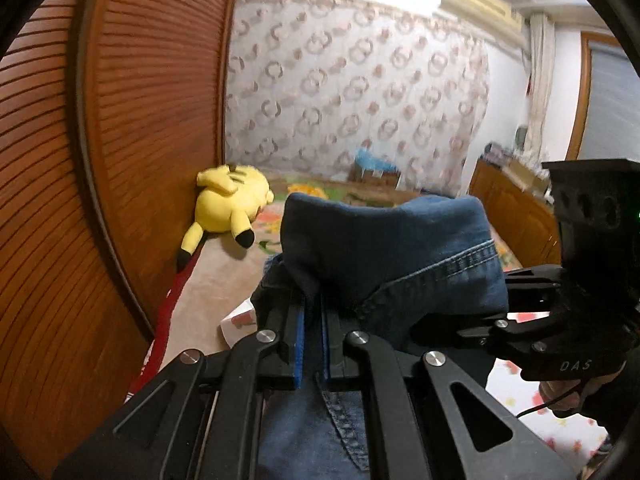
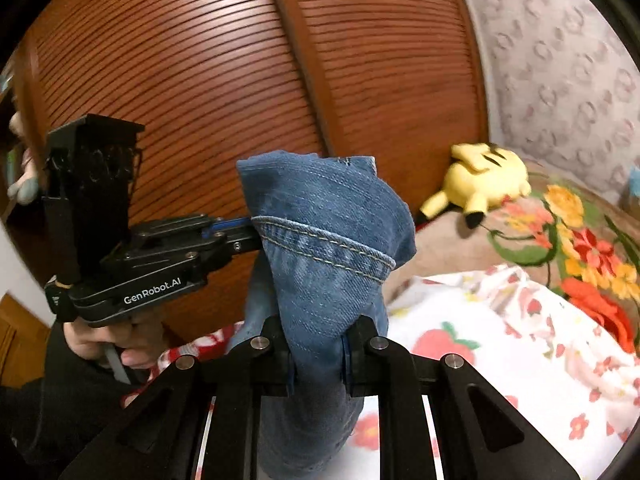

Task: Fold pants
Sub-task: 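Grasp the jeans bundle with the right tool while the left tool grasps it too, then carry the jeans bundle toward the bed head and set it down, opening both tools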

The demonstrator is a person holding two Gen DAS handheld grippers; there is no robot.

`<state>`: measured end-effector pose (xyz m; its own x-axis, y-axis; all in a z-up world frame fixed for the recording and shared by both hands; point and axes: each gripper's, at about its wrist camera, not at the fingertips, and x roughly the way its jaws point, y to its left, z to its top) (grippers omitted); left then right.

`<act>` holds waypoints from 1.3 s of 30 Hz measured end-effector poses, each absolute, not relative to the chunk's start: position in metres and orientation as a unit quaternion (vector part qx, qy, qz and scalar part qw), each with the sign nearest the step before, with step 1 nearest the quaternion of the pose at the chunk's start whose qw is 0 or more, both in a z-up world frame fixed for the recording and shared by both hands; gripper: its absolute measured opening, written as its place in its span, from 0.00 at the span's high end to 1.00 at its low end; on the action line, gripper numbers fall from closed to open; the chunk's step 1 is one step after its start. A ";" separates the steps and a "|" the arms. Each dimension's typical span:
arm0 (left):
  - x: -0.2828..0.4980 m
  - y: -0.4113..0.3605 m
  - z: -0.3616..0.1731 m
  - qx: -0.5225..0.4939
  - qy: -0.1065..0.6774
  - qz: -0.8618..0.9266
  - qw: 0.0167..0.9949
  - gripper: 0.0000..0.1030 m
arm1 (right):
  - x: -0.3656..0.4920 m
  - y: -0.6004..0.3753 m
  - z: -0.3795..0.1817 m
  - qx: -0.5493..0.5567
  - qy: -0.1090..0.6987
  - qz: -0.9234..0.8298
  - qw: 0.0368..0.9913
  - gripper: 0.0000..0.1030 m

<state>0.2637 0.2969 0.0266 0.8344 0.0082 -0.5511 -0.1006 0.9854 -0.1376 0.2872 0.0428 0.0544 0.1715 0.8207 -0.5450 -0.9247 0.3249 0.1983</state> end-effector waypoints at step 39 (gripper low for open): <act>0.330 0.254 -0.052 -0.037 0.368 0.021 0.929 0.45 | 0.413 0.088 -0.010 -0.122 0.341 0.421 0.832 0.69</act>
<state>0.3304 0.2539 -0.0521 0.7287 0.0120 -0.6848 -0.0669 0.9963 -0.0537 0.4134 0.0881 -0.0098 0.4129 0.6165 -0.6704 -0.7836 0.6156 0.0835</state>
